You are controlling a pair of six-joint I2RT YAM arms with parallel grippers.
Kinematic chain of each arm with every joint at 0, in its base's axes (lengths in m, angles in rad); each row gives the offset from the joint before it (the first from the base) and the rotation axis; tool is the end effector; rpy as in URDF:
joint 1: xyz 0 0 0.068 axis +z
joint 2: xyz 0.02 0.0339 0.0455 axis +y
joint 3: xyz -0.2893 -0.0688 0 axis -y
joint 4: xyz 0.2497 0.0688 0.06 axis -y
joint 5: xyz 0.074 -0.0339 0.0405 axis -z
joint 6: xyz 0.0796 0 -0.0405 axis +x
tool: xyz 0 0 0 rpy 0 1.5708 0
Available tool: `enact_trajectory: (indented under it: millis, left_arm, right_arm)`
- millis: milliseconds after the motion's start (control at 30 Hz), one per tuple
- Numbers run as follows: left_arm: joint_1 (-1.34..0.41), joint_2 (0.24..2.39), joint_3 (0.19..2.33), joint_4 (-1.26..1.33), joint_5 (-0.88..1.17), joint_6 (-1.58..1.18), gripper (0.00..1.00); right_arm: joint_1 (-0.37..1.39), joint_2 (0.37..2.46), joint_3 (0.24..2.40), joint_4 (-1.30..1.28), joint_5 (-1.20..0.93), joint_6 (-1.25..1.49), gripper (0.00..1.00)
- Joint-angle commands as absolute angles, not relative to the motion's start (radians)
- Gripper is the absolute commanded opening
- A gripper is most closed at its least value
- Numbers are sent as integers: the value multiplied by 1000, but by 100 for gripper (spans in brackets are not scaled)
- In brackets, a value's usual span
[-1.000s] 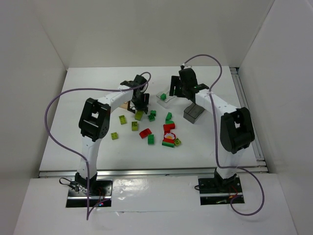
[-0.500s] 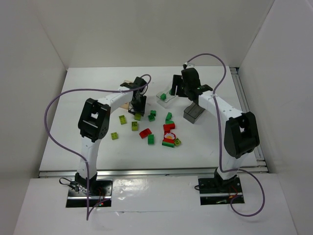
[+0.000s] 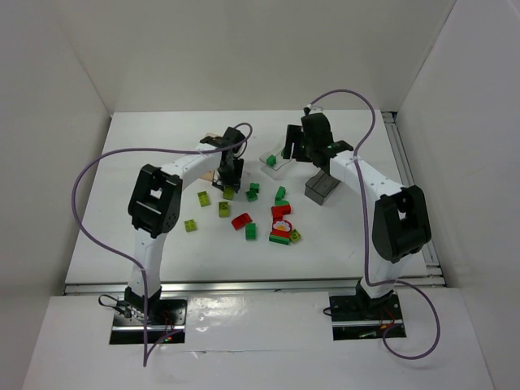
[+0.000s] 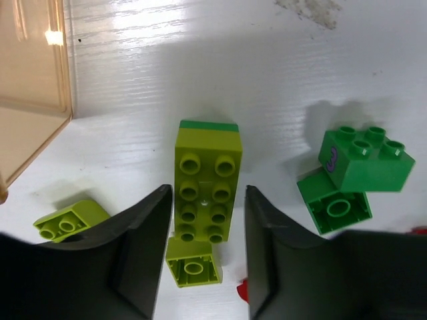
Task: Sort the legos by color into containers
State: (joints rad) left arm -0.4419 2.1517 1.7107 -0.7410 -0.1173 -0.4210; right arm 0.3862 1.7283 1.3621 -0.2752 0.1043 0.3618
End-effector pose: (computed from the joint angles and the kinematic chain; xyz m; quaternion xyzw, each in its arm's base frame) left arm 0.4453 -0.2004 0.1614 -0.0011 0.9795 -0.0284 0.1992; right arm 0.4132 0.1591 0.2742 0.0125 0.8930 0.1201 0.4336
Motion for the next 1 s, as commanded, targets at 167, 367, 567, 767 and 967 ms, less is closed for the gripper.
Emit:
enact_trajectory:
  millis: [167,367,567,767,967]
  left_arm:
    - [-453,2082,1717,-770,-138,-411,39]
    - [-453,2100,1735,-788,-129,-411,26]
    - [-453,2100,1788,-804,-94,-381,0]
    - [-345,1956,1787,-766,338,-238,0]
    - [-238,1849,1730,-626,901,-155,0]
  right_arm:
    - [403,1743,1355,-261,75,368,74]
    - [403,1743,1355,-261,75,368,74]
    - [403,1743,1355,-261,66,368,74]
    - [329,1646,1297,-182,-222,350,74]
    - [219,1551,1154,87,-722,403,74]
